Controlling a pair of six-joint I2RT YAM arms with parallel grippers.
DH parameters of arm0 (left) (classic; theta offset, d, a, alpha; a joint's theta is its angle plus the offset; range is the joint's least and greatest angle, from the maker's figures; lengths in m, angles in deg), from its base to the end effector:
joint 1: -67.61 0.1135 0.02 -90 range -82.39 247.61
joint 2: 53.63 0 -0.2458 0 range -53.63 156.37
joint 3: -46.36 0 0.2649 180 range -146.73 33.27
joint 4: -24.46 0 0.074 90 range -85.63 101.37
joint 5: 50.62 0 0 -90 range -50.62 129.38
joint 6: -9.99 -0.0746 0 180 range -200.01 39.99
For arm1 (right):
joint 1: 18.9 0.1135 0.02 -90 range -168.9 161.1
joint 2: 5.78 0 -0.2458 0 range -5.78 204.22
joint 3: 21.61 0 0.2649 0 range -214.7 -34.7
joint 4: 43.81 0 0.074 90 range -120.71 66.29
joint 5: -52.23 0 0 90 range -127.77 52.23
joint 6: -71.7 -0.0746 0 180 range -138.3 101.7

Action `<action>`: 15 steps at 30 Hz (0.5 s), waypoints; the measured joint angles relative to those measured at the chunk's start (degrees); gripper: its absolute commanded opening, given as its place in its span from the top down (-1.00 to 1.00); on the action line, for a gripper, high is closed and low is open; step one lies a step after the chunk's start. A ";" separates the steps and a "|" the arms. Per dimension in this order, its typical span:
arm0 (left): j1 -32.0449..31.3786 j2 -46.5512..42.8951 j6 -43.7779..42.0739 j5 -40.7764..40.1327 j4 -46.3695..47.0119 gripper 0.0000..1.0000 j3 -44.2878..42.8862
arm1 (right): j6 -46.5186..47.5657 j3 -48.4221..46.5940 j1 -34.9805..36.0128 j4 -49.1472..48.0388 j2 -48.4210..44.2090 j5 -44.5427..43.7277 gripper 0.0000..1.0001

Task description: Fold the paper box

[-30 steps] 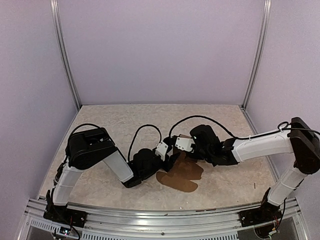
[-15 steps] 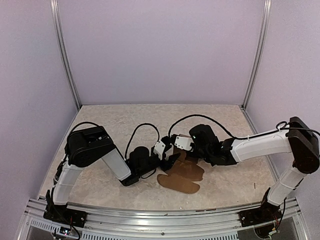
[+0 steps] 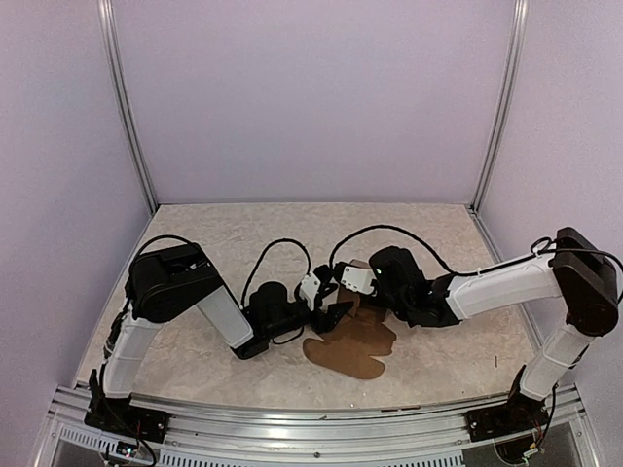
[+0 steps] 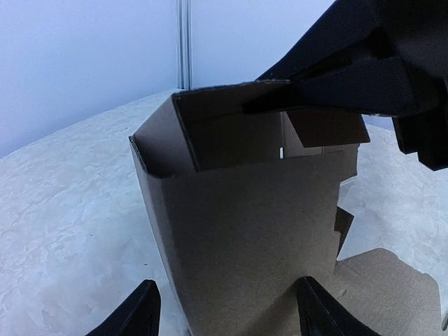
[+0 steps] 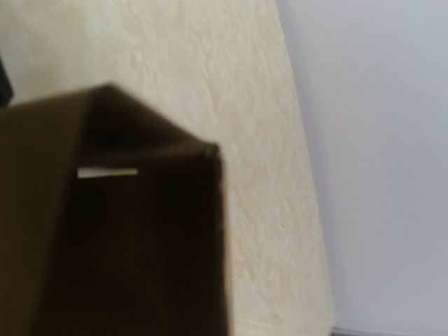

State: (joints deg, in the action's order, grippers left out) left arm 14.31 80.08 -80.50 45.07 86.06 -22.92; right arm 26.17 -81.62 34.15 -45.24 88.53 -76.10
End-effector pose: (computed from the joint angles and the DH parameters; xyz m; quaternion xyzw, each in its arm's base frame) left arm 0.2643 -0.3670 0.0449 0.3578 0.6297 -0.3384 0.6008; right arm 0.2586 0.2668 0.1374 -0.5203 0.6649 -0.2537 0.4720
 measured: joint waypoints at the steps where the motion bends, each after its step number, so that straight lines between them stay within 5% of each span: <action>1: -0.11 0.00 -0.02 0.28 0.26 -0.19 0.09 | 0.48 0.39 0.00 -0.76 0.20 -0.46 0.95; 15: -0.35 -0.04 0.11 -0.59 1.18 -0.05 -3.56 | 0.87 1.68 0.50 -2.91 0.59 -2.12 0.94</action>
State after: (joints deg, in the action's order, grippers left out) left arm 13.96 80.04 -80.39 44.48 87.24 -26.48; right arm 27.04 -79.93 34.66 -48.15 89.12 -78.22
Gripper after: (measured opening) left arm 0.536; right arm 0.031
